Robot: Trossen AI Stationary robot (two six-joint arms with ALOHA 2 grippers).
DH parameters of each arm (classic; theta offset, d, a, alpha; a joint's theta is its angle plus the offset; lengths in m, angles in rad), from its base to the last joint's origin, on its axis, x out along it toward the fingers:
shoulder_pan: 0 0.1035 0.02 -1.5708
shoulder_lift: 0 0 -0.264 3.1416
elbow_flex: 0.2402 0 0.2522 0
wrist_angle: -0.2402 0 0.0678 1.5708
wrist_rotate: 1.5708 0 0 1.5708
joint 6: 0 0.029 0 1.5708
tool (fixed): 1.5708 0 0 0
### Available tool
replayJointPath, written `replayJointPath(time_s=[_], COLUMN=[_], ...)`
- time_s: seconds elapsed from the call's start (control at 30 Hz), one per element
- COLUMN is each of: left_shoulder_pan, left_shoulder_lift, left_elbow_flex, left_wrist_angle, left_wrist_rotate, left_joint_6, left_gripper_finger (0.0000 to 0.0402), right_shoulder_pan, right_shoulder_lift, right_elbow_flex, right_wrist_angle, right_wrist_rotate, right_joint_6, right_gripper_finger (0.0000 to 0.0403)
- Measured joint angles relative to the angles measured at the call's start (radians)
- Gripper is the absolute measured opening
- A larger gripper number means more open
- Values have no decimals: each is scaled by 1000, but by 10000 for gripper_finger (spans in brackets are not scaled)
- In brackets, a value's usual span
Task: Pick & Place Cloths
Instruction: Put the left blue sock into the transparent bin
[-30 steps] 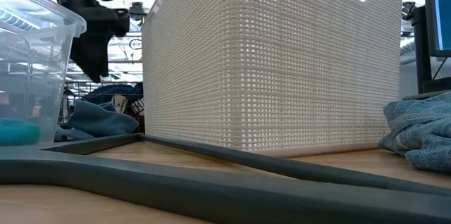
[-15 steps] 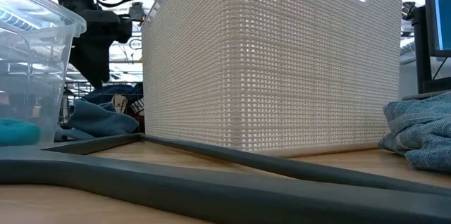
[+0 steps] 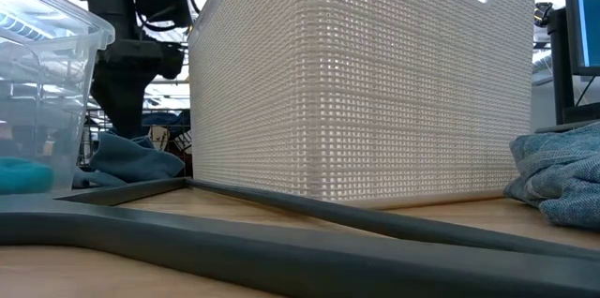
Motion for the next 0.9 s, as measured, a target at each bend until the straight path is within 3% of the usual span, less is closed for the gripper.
replayJointPath(time_s=[0.57, 0.9], left_shoulder_pan=[0, 4], left_shoulder_lift=[41, 50], left_elbow_flex=[1, 1], left_wrist_angle=[-14, -12], left_wrist_rotate=[-54, -69], left_joint_6=[45, -19], left_gripper_finger=[253, 246], right_shoulder_pan=[-11, -11], right_shoulder_lift=[-29, -29], right_elbow_flex=[-58, -58], right_wrist_angle=[25, 25], right_wrist_rotate=[-34, -84], right_joint_6=[48, 74], right_gripper_finger=[126, 126])
